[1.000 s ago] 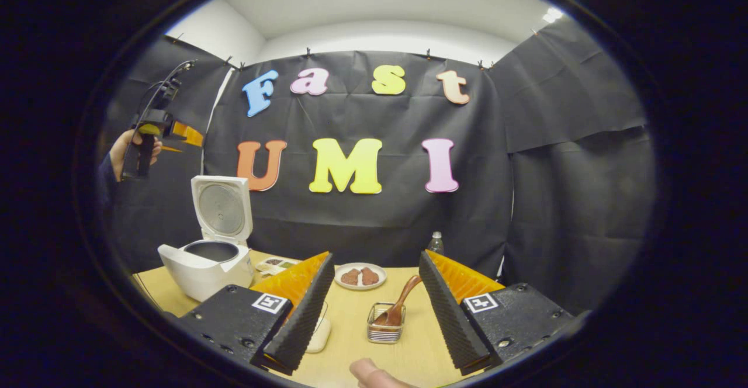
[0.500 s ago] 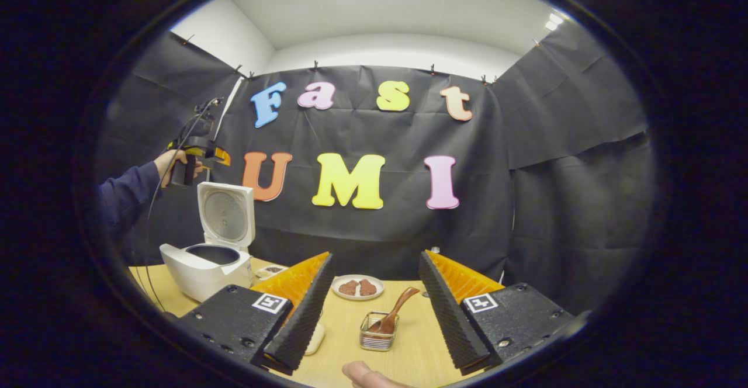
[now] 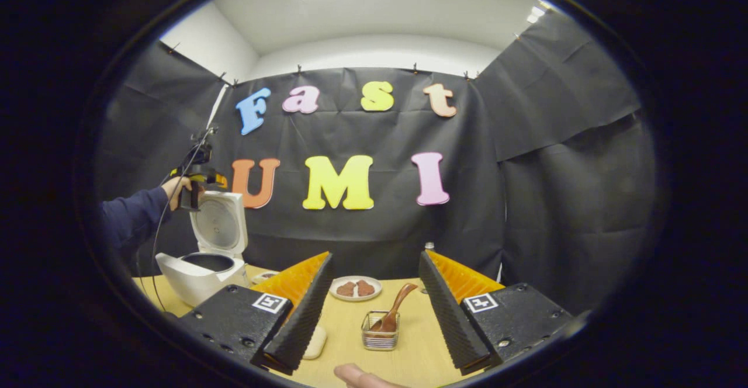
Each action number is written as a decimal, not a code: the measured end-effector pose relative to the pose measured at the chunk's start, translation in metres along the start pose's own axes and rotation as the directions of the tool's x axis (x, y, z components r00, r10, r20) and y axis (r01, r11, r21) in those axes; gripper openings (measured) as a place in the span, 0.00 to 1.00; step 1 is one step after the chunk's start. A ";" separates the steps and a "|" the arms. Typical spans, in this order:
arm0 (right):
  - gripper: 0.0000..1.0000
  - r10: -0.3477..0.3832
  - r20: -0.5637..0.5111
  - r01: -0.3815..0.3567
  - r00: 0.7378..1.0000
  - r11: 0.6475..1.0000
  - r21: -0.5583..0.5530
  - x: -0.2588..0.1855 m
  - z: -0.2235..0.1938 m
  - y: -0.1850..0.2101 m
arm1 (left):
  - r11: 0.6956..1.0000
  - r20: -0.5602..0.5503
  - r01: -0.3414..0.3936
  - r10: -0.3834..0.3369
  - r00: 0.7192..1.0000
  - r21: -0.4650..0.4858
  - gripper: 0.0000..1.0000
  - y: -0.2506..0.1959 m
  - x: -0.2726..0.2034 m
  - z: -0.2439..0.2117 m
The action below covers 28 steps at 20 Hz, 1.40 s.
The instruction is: Close the left gripper, press the button to open the rice cooker; take a wooden spoon from the chopstick holder with the right hand, scoop a spoonful of rice and pour it into the rice cooker, then put the wooden spoon back into the chopstick holder.
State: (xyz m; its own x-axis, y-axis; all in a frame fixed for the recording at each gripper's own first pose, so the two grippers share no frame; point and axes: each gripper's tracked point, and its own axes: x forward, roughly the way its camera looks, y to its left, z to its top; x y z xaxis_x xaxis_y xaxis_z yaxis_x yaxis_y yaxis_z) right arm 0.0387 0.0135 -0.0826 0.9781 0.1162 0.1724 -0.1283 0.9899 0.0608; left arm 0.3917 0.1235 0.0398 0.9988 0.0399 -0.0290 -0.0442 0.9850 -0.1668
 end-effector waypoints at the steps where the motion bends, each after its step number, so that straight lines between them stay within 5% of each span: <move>1: 0.93 -0.007 0.016 0.007 1.000 1.000 0.008 -0.003 0.002 -0.002 | 1.000 -0.015 -0.005 0.005 1.000 0.021 0.95 0.000 0.000 -0.005; 5: 0.93 0.002 -0.017 -0.001 1.000 1.000 0.025 -0.006 -0.007 0.000 | 0.987 -0.034 -0.055 0.061 0.998 0.152 0.95 0.003 -0.007 -0.013; 28: 0.93 0.060 -0.091 -0.053 0.994 0.996 0.074 -0.085 -0.020 -0.009 | 0.984 -0.217 -0.008 0.048 0.975 0.179 0.94 -0.010 -0.141 -0.112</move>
State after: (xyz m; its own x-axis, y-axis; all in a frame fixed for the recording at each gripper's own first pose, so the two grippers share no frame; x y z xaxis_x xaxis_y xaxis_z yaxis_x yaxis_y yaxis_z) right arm -0.0401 -0.0032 -0.1179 0.9796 0.1820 0.0853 -0.1917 0.9736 0.1241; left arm 0.2490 0.0897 -0.0649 0.9670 0.0493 -0.2499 -0.0477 0.9988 0.0125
